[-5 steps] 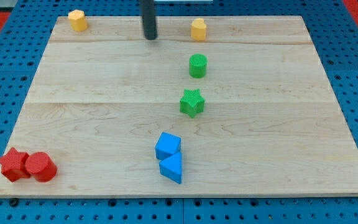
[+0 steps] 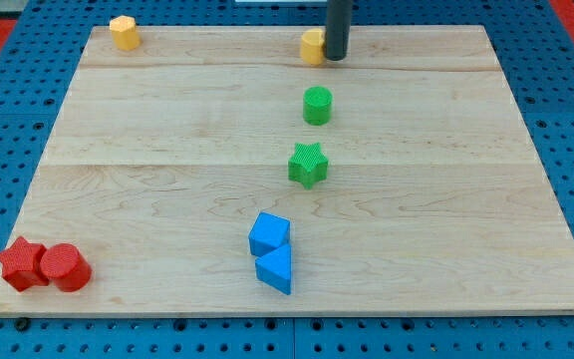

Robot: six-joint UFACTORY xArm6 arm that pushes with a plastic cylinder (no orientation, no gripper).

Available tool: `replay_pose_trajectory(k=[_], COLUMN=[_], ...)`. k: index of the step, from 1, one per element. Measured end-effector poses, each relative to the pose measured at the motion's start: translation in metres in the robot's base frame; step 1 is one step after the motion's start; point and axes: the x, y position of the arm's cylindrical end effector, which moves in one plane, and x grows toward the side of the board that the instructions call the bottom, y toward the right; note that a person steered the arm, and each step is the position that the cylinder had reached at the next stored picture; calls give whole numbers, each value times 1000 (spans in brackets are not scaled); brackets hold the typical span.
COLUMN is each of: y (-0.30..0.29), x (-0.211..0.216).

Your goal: Push yellow heart into the yellow hexagon

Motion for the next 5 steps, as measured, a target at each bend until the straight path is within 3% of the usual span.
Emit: replay_pose_trajectory(k=[5], y=[-65], x=[-54])
